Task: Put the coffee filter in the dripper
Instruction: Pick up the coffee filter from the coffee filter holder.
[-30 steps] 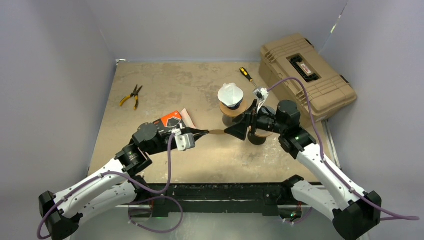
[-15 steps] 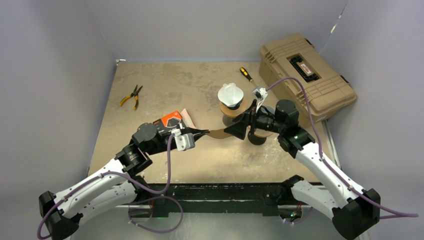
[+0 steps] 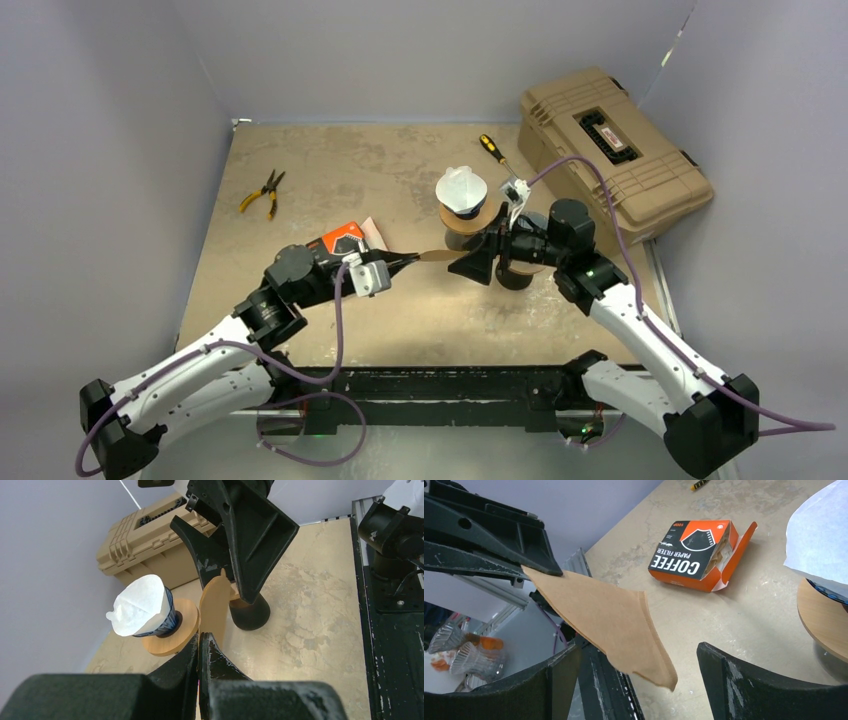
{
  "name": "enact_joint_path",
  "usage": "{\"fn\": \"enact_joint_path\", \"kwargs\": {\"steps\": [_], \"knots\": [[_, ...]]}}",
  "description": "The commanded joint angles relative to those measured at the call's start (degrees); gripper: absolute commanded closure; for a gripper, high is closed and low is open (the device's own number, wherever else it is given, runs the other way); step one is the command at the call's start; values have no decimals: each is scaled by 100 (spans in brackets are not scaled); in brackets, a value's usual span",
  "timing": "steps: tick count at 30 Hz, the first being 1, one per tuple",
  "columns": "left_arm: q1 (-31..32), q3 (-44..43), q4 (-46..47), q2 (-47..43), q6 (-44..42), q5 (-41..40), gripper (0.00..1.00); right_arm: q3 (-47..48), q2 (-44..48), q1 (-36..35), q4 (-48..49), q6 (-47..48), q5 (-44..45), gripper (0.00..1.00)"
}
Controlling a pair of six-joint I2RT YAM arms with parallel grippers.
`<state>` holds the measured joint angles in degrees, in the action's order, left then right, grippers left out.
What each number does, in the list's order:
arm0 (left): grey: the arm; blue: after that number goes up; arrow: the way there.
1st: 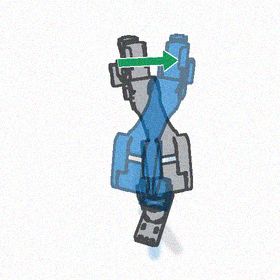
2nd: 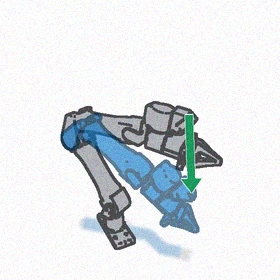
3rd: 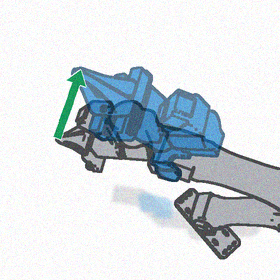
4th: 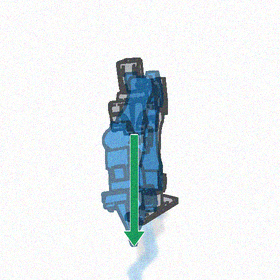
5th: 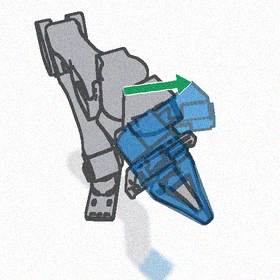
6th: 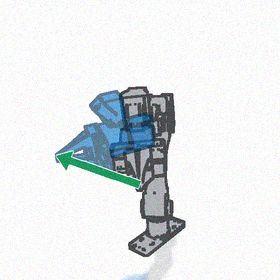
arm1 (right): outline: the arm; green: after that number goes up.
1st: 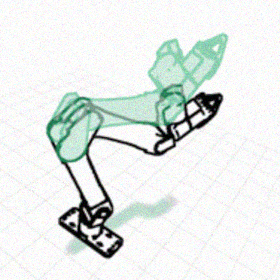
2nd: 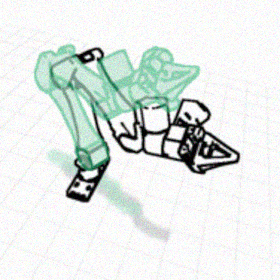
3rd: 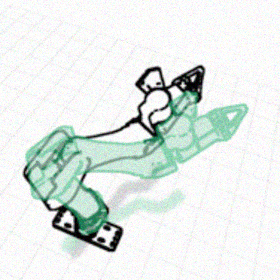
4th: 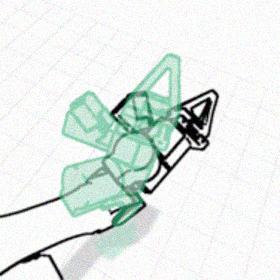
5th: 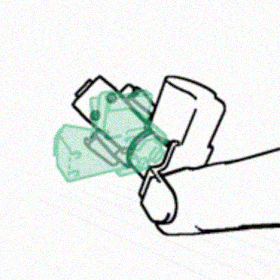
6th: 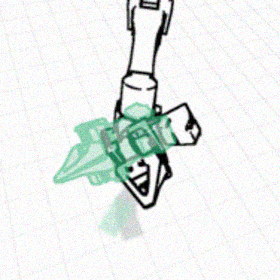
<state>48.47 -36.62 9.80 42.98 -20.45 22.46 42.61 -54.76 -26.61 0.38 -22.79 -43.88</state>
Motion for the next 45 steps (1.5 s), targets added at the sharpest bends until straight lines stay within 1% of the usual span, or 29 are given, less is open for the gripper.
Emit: {"fn": "enact_joint_path", "kwargs": {"steps": [1,4,9,12,16,21,26,29,45], "knots": [[17,67,254,130,111,-146,100,-7,100,16,-28,288,-160,10],[19,31,2,252,-85,-107,100,52,291,20,-309,278,-82,10],[23,89,-473,189,-794,92,100,178,551,18,-343,153,373,9],[27,210,-598,20,-1206,197,100,205,490,19,-318,143,372,9],[26,346,-586,-148,-1484,316,100,166,291,21,-228,189,354,9],[27,398,-410,-220,-1405,415,100,80,54,16,-79,187,299,10],[25,382,-278,-164,-1205,367,100,-37,-3,20,-70,195,246,11],[30,377,-164,-137,-1128,381,100,-102,-25,19,100,179,155,11],[30,375,112,-158,-826,415,100,-148,-117,16,79,172,258,11]]}}
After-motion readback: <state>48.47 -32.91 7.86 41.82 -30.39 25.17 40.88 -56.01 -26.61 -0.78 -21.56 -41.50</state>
